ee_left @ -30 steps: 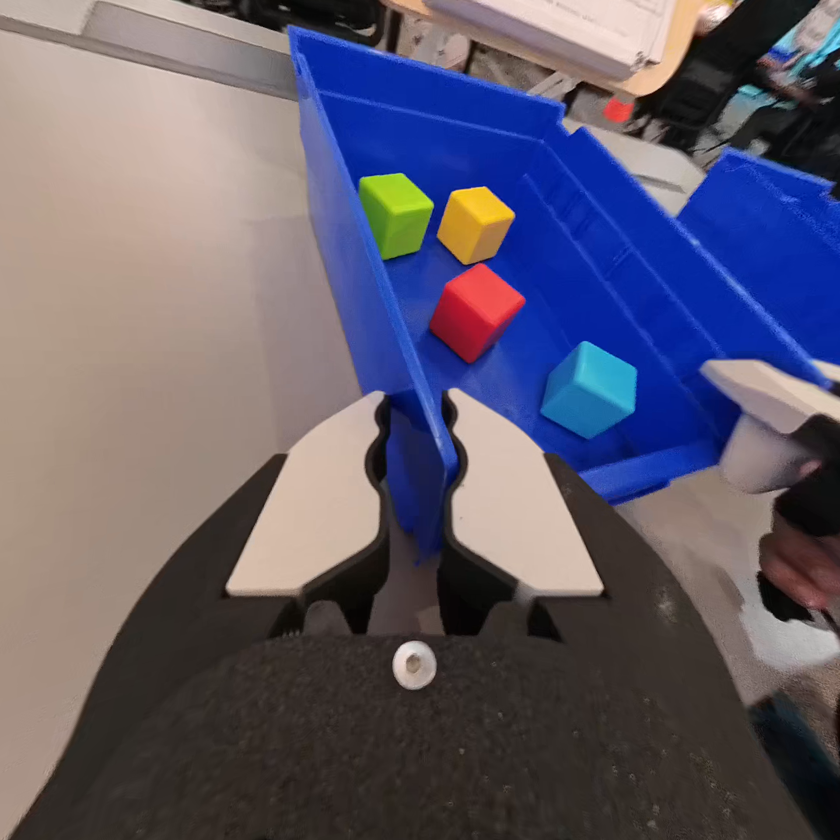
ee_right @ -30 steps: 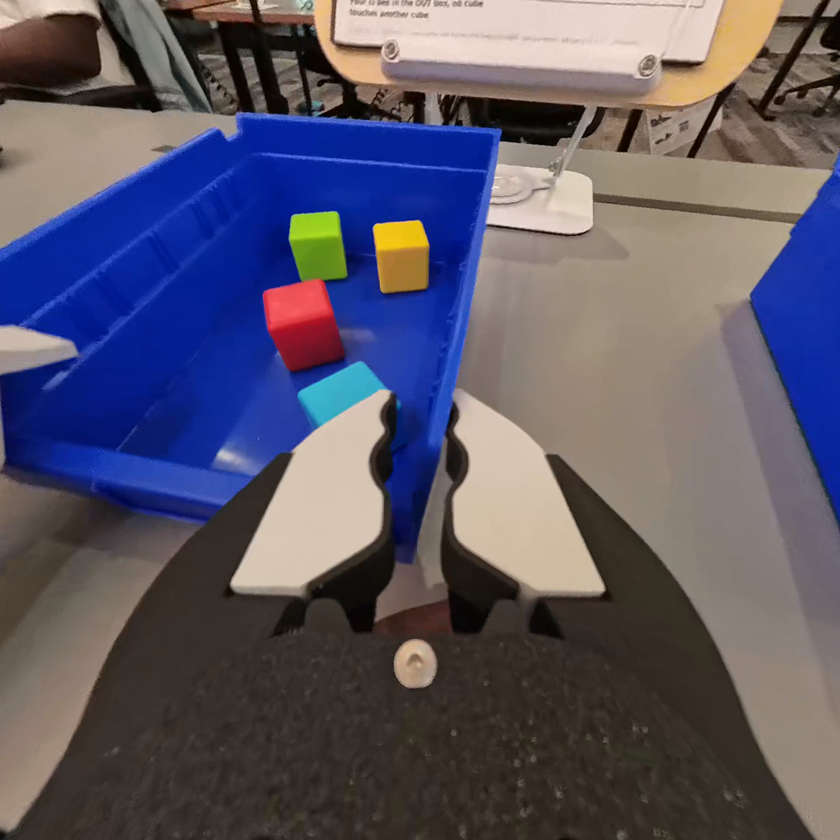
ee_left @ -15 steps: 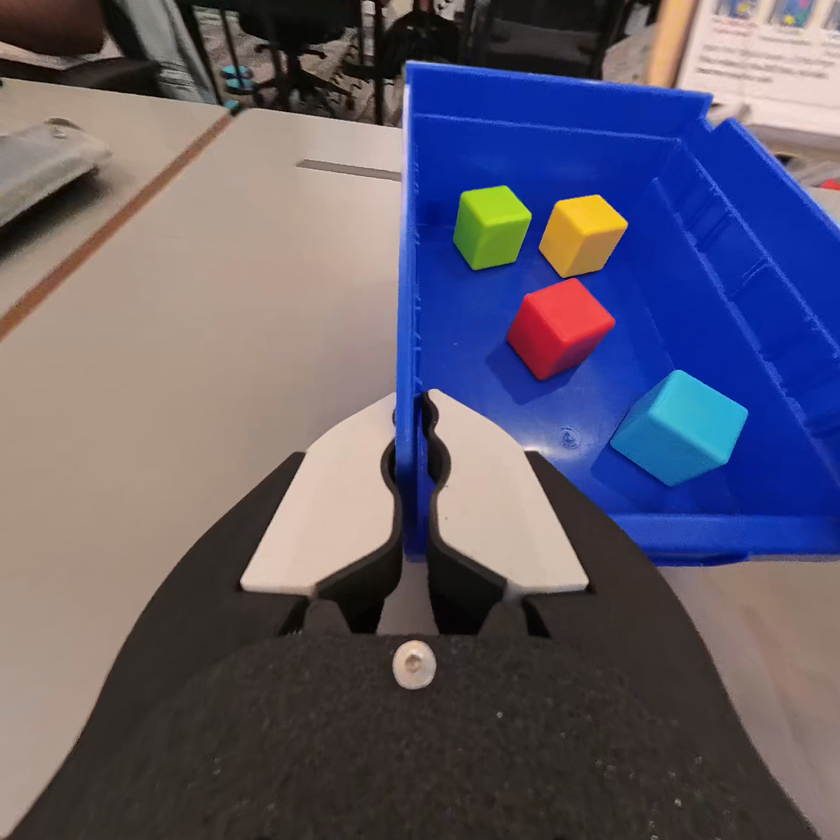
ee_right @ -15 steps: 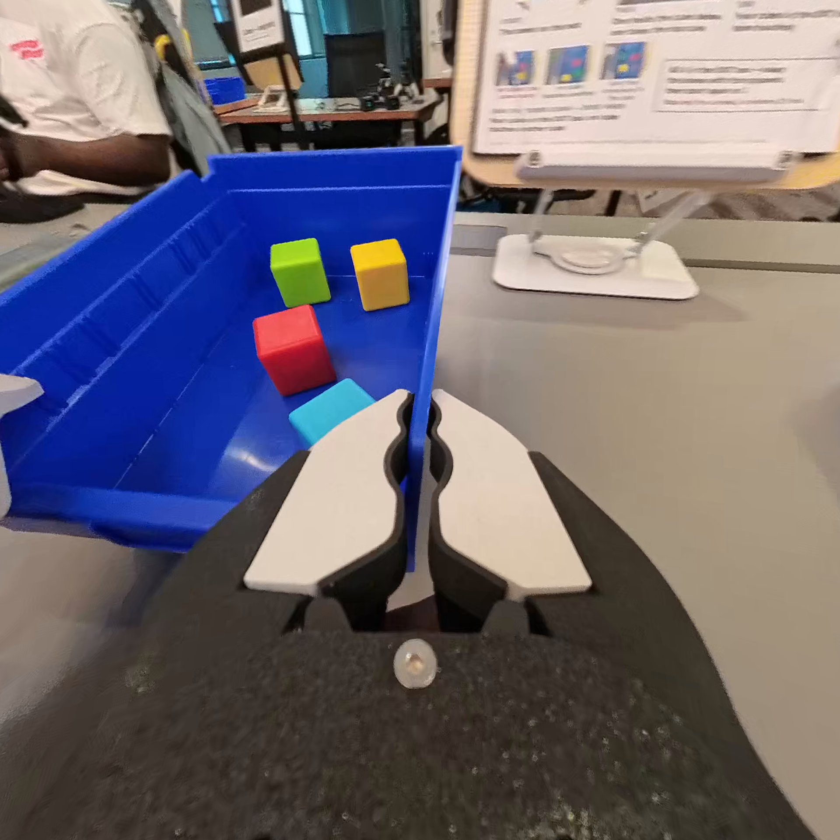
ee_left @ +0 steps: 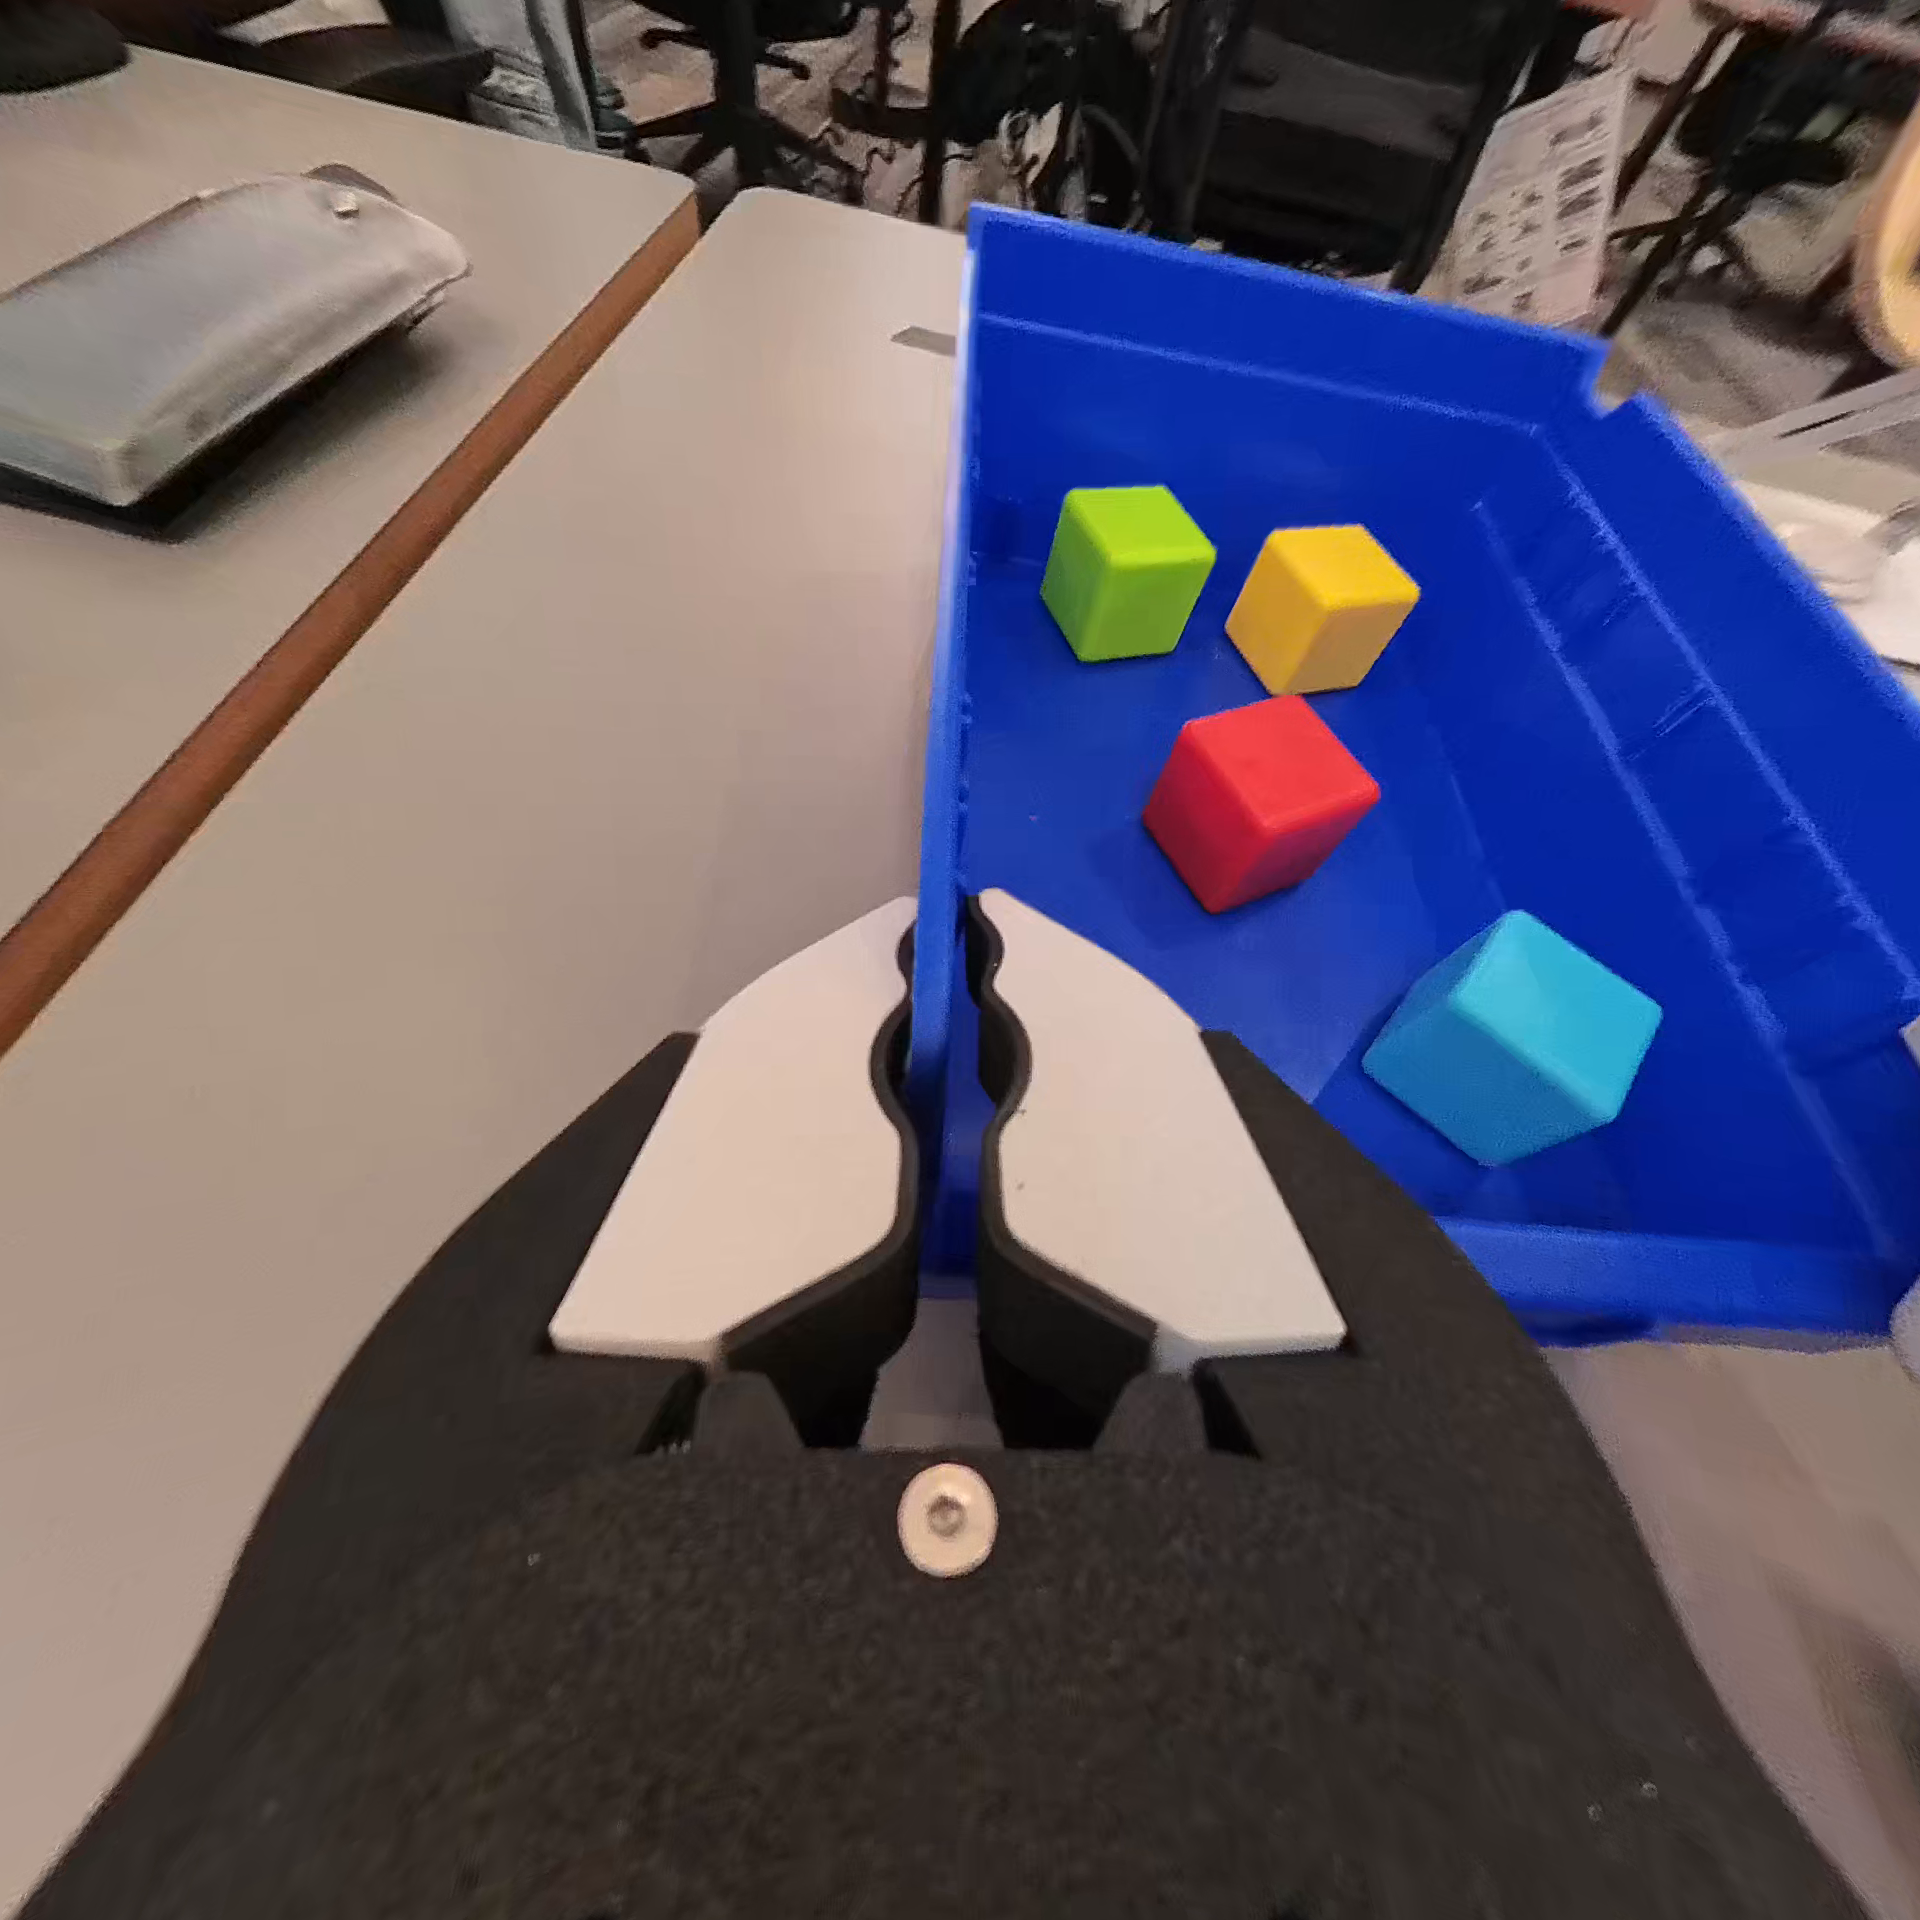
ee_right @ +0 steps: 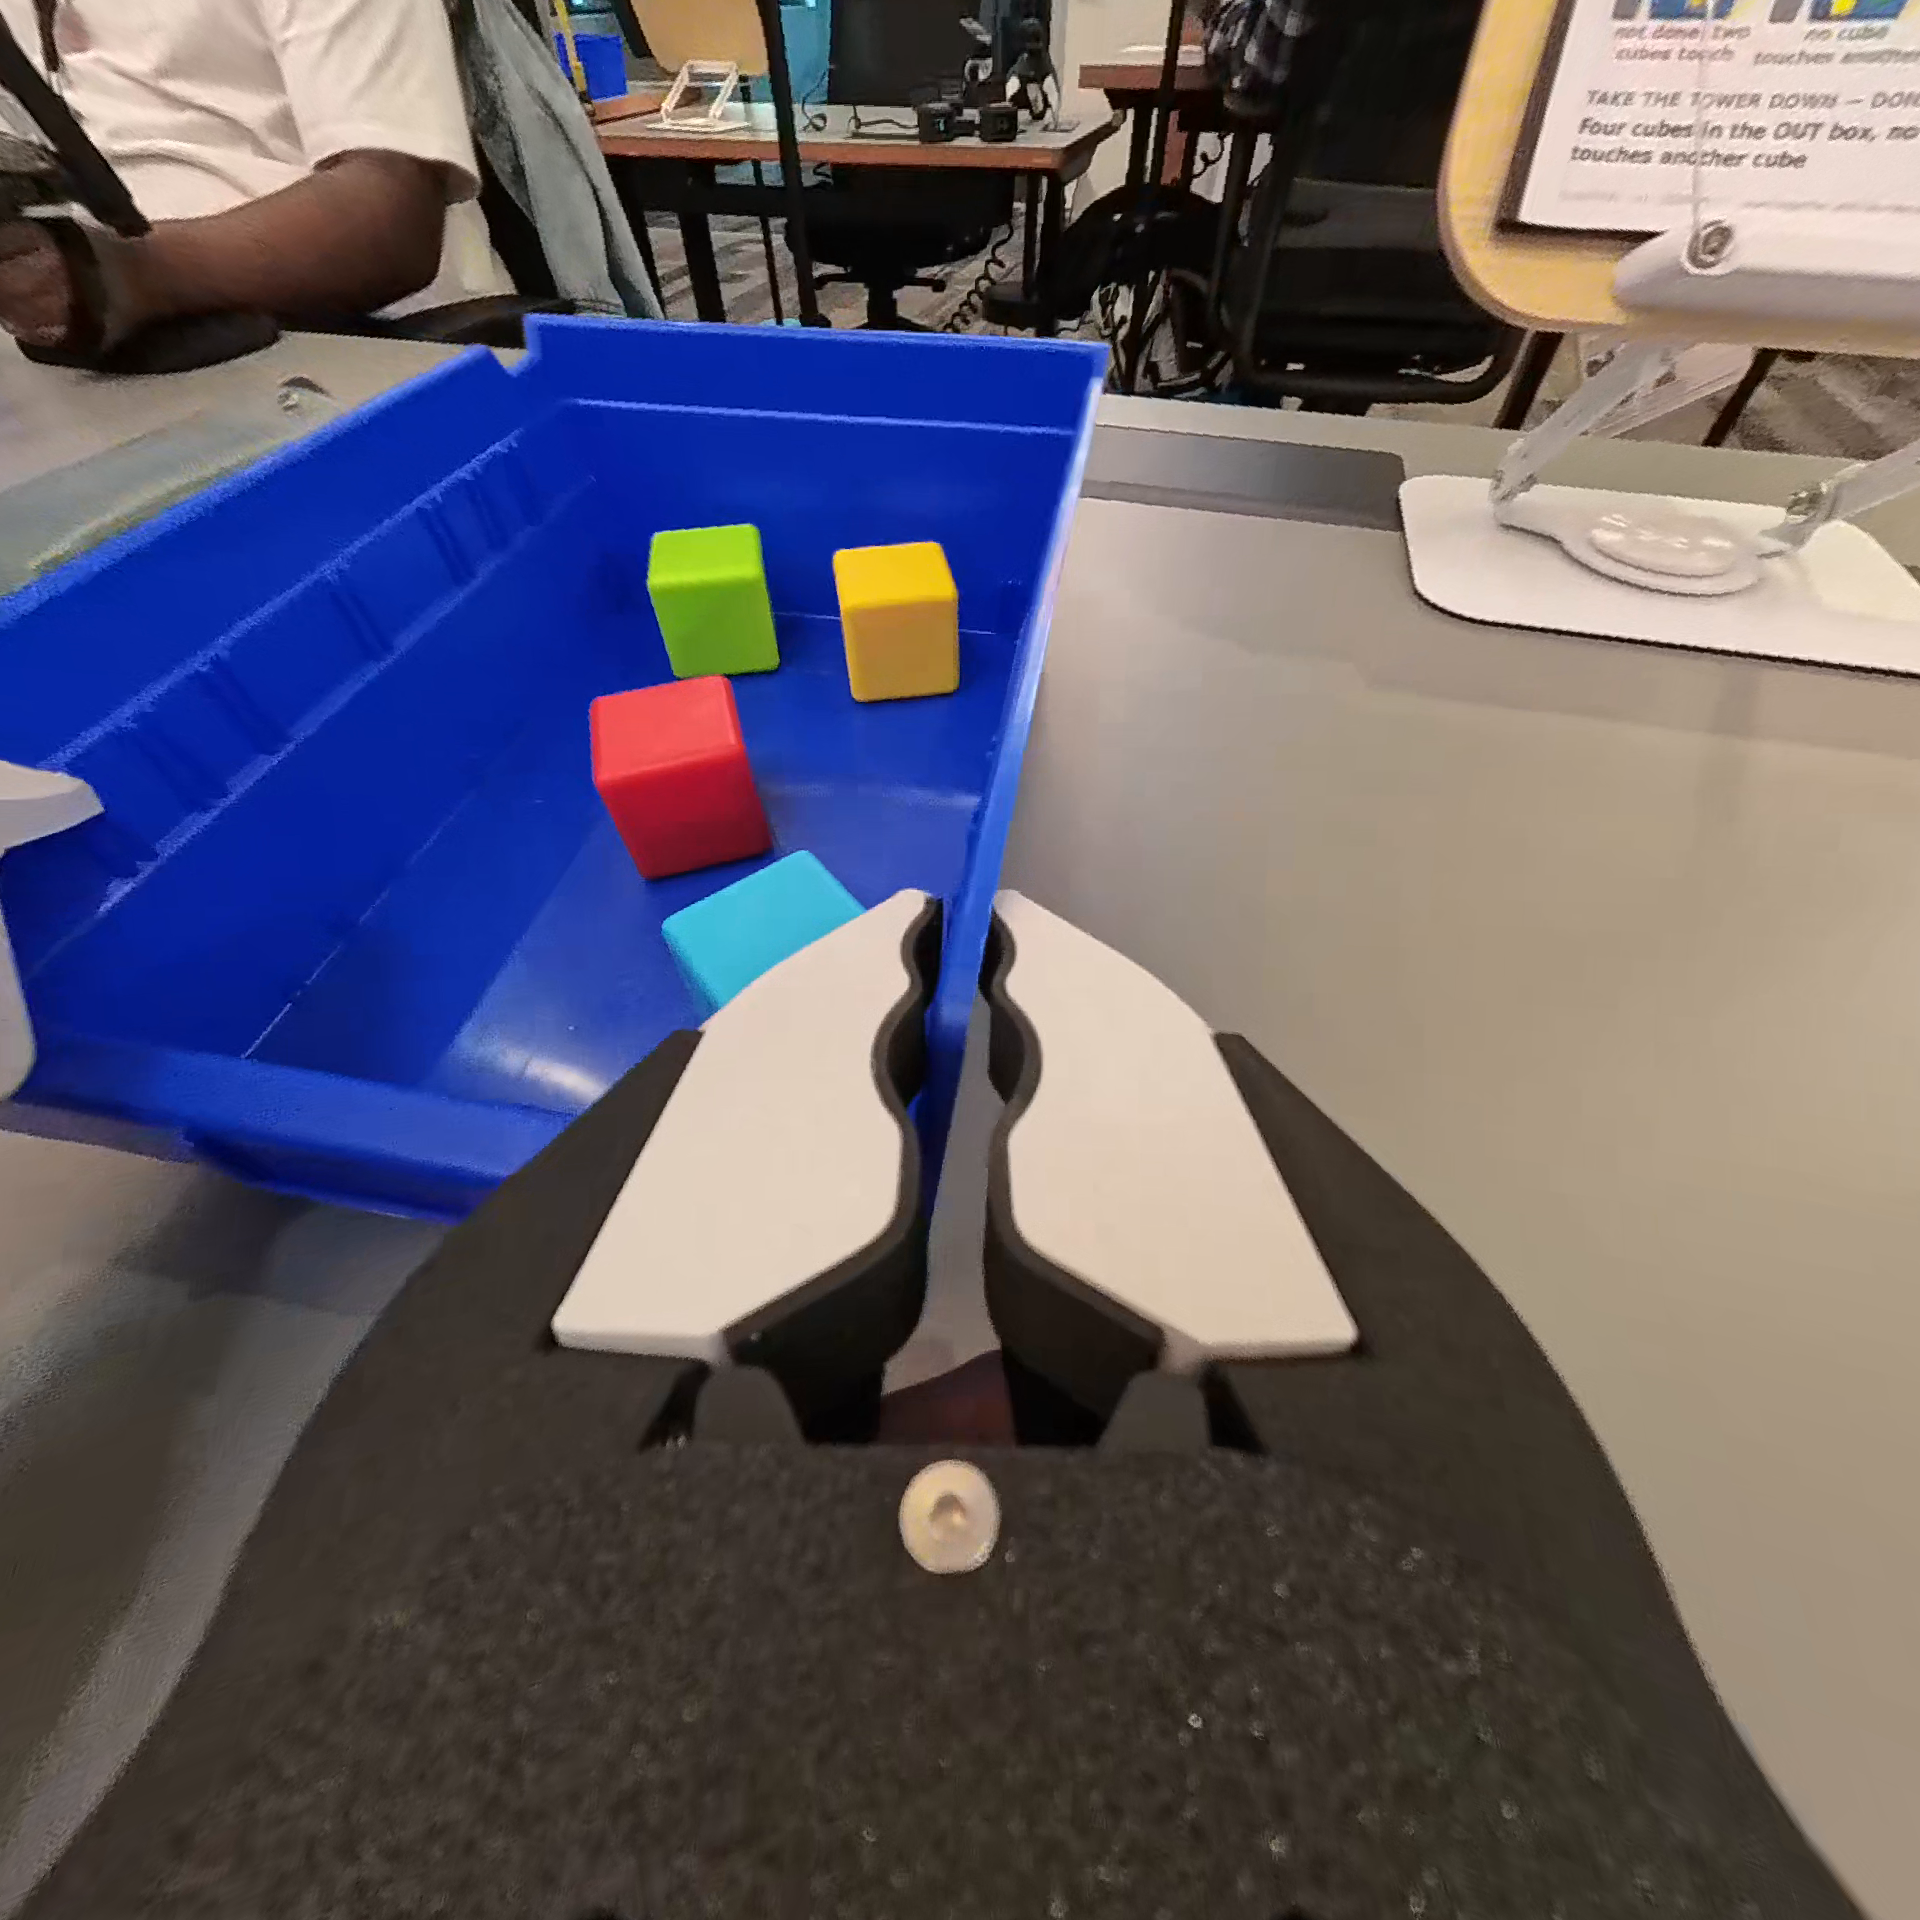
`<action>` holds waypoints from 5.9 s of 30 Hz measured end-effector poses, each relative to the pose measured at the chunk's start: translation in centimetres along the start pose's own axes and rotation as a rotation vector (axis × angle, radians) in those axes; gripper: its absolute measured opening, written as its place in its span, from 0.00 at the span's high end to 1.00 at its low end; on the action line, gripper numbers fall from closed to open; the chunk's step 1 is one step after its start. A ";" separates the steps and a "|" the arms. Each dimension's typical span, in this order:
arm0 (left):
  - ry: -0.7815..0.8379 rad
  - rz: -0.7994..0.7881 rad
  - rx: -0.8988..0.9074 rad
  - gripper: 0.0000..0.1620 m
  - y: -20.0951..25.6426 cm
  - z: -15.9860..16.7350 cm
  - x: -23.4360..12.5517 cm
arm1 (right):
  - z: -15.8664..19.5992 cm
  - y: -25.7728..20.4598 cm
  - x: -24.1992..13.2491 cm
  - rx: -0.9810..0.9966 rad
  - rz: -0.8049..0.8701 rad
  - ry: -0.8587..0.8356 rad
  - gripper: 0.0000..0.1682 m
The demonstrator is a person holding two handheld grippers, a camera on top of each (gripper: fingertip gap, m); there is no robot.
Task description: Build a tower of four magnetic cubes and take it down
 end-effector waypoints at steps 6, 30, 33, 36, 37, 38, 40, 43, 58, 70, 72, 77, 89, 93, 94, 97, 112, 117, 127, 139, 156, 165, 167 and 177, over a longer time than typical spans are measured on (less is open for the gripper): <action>0.000 0.066 -0.041 0.97 0.1 -0.4 1.1 | 0.1 0.1 0.2 0.042 -0.016 -0.001 0.94; 0.042 0.723 0.053 0.66 30.2 8.1 -11.8 | 4.3 27.1 -19.0 0.073 -0.458 0.133 0.78; 0.074 0.739 0.204 0.66 32.0 9.6 -12.3 | 5.2 27.6 -19.8 -0.038 -0.501 0.103 0.78; 0.114 0.672 0.338 0.66 31.4 9.9 -11.8 | 5.8 27.3 -19.1 -0.009 -0.541 0.121 0.80; 0.109 0.679 0.341 0.66 31.3 9.8 -11.7 | 6.1 26.9 -18.9 0.023 -0.562 0.081 0.78; 0.102 0.679 0.332 0.66 31.1 9.9 -11.6 | 6.2 26.7 -18.7 0.046 -0.560 0.058 0.77; 0.061 0.687 0.296 0.65 30.6 10.2 -11.2 | 6.0 26.5 -18.9 0.050 -0.553 0.085 0.78; 0.006 0.713 0.231 0.66 30.2 10.5 -11.0 | 6.2 26.8 -18.6 -0.009 -0.501 0.089 0.78; -0.065 0.726 0.231 0.66 30.3 11.5 -10.6 | 6.3 29.0 -17.9 0.090 -0.422 0.068 0.83; -0.066 0.701 0.240 0.66 29.7 11.3 -10.2 | 6.2 29.0 -18.1 0.086 -0.420 0.072 0.85; -0.063 0.699 0.253 0.66 29.8 11.4 -10.3 | 6.2 29.1 -18.1 0.088 -0.419 0.072 0.85; -0.038 0.670 0.271 0.67 28.5 9.3 -10.4 | 6.2 29.2 -17.9 0.091 -0.412 0.077 0.85; -0.163 0.181 0.262 0.62 13.2 -6.8 -2.6 | 6.3 29.4 -18.1 0.121 -0.425 0.065 0.85; -0.345 0.072 0.204 0.61 11.0 -7.4 5.3 | 6.2 29.6 -18.1 0.122 -0.420 0.064 0.85; -0.384 0.058 0.176 0.62 10.6 -7.4 7.5 | 6.2 29.6 -18.1 0.121 -0.419 0.064 0.85; -0.499 -0.007 0.090 0.62 8.7 -6.9 13.3 | 6.3 29.6 -18.1 0.119 -0.421 0.061 0.85; -0.700 -0.105 0.040 0.68 7.6 -3.3 21.7 | 6.6 29.4 -18.0 0.094 -0.421 0.040 0.85; -0.564 -0.054 0.089 0.69 8.9 -7.3 19.1 | 6.5 29.8 -17.9 0.103 -0.407 0.045 0.86; -0.291 0.908 0.729 0.69 33.9 -12.3 5.6 | 5.6 30.8 -18.2 0.149 -0.370 0.109 0.85; -0.641 1.121 1.333 0.69 44.2 6.0 10.4 | 5.8 32.2 -18.0 0.149 -0.297 0.101 0.83; -0.603 0.962 1.262 0.42 41.9 1.4 9.5 | 6.0 31.6 -18.0 0.155 -0.341 0.080 0.84; -0.179 0.669 0.827 0.59 26.0 -9.3 -2.1 | 6.1 31.2 -18.0 0.150 -0.354 0.072 0.84; -0.223 0.523 0.826 0.58 21.0 -9.1 -2.6 | 6.2 31.0 -18.0 0.145 -0.358 0.070 0.84; -0.698 0.386 0.940 0.57 9.9 -3.0 4.5 | 6.4 30.8 -17.7 0.105 -0.350 0.058 0.84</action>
Point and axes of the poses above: each gripper's, where its closed fingertips meet, x out along the fingers, z out of its underside, y = z × x across the jaws, the point moved 3 cm from there along -x, back along the fingers, and after that the axes turned 2 degrees about y, right-handed, at the moved point
